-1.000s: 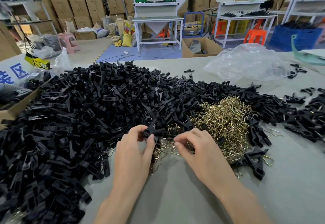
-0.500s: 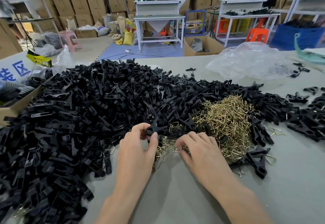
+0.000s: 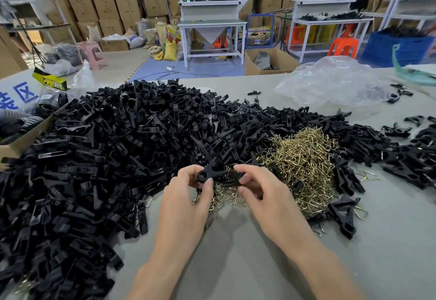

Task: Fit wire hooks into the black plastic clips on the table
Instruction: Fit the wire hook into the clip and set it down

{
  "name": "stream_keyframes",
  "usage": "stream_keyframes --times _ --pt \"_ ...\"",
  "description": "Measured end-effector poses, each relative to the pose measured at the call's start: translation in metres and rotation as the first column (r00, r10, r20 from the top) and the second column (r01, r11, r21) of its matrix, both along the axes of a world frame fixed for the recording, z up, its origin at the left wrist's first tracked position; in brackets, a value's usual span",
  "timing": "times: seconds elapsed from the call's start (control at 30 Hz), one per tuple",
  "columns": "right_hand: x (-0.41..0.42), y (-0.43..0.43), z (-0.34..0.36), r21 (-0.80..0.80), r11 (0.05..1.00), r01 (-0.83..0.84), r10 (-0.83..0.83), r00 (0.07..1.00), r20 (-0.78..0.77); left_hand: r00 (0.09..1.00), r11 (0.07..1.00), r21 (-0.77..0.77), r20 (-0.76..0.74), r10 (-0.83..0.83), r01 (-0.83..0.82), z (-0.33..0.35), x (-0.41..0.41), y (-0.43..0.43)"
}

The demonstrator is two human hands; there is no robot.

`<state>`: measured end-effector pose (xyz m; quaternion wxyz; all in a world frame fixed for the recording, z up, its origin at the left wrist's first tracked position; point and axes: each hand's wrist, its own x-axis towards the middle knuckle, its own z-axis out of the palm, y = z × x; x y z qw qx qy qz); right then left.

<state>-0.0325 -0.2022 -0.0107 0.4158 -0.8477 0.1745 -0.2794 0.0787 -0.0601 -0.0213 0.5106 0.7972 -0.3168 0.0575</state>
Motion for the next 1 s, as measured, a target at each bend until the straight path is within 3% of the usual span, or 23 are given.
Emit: stream_keyframes --times 0.13,0.27,0.4,0.57,0.7,0.83,1.0 --pt "0.000 -0.003 0.009 0.414 0.910 -0.034 -0.033 0.988 0.154 0.997 0.997 -0.038 0.009 -0.073 0.074 0.001 -0.003 -0.001" --pt "0.002 -0.008 0.013 0.669 0.733 -0.119 -0.084 0.961 0.262 0.988 0.987 -0.056 0.048 -0.150 0.152 0.003 -0.010 -0.003" --pt "0.003 -0.013 0.012 0.736 0.646 -0.201 -0.043 0.953 0.299 0.971 0.973 -0.005 0.070 -0.228 0.229 0.001 -0.012 -0.005" --pt "0.002 -0.019 0.007 0.798 0.533 -0.282 0.059 0.953 0.297 0.972 0.977 0.002 0.096 -0.214 0.215 -0.001 -0.008 -0.004" --pt "0.002 -0.019 0.006 0.781 0.563 -0.271 0.045 0.953 0.299 0.953 0.966 0.041 0.159 -0.258 0.254 0.000 -0.011 -0.004" --pt "-0.001 -0.022 0.008 0.642 0.742 -0.196 0.053 0.971 0.235 0.948 0.961 0.044 0.159 -0.277 0.273 -0.002 -0.009 -0.003" --pt "-0.005 -0.027 0.008 0.512 0.840 -0.177 0.105 0.980 0.166 0.945 0.963 0.106 0.195 -0.263 0.246 -0.001 -0.007 -0.002"
